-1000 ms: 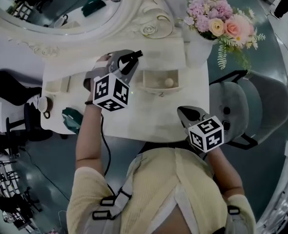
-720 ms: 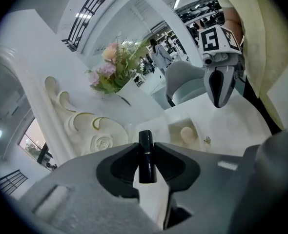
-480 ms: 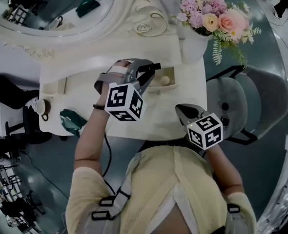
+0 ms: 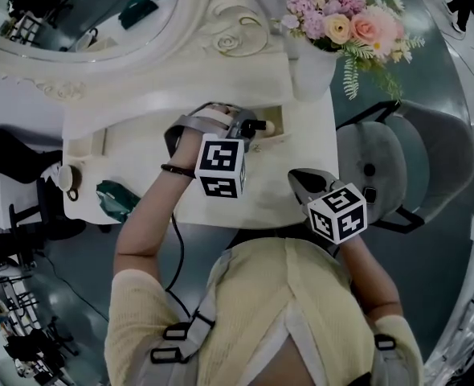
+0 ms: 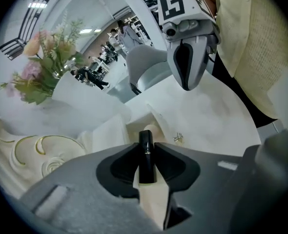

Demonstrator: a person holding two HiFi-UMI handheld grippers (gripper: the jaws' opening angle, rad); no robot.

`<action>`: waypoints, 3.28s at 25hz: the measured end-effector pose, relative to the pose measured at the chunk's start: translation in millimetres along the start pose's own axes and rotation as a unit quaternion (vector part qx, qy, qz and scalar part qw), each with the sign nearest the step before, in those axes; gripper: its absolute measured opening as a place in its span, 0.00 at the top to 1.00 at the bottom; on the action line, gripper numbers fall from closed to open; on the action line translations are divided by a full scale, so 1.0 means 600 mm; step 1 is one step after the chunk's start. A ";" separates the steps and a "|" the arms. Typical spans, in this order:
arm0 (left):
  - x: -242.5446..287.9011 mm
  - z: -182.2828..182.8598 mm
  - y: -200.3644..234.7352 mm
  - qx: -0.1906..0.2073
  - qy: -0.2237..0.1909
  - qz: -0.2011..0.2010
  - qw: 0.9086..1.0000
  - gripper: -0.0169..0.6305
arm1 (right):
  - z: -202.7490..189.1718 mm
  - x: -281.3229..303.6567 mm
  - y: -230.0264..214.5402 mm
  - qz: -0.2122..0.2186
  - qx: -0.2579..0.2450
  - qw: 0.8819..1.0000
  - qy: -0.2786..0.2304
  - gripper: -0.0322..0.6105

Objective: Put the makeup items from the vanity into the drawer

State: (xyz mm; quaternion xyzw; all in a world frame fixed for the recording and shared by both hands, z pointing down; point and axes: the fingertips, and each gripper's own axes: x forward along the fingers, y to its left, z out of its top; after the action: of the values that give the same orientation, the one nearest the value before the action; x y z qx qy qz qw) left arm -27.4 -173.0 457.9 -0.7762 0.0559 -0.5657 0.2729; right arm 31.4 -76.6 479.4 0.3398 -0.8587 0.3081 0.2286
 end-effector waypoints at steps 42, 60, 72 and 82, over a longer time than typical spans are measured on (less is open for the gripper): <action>0.064 -0.033 -0.027 0.373 0.077 -0.098 0.919 0.71 | -0.014 -0.024 -0.032 -0.014 0.042 0.999 -0.014 0.95; -0.020 0.006 -0.004 0.177 -0.003 -0.012 0.984 0.71 | 0.008 -0.004 -0.017 0.009 0.016 1.000 -0.007 0.95; -0.090 0.008 0.022 -0.111 -0.130 0.093 0.981 0.77 | 0.020 0.006 -0.007 0.021 0.003 1.000 -0.004 0.95; -0.146 -0.018 0.011 -0.347 -0.249 0.166 0.889 0.78 | 0.032 0.010 0.003 0.031 -0.009 0.999 -0.005 0.95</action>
State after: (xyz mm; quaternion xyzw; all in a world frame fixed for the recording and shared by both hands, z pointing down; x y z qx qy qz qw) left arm -66.7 -147.7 382.6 -0.9161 0.3068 -0.2450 0.0815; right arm 22.2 -91.2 469.0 0.3128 -0.8724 0.3059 0.2180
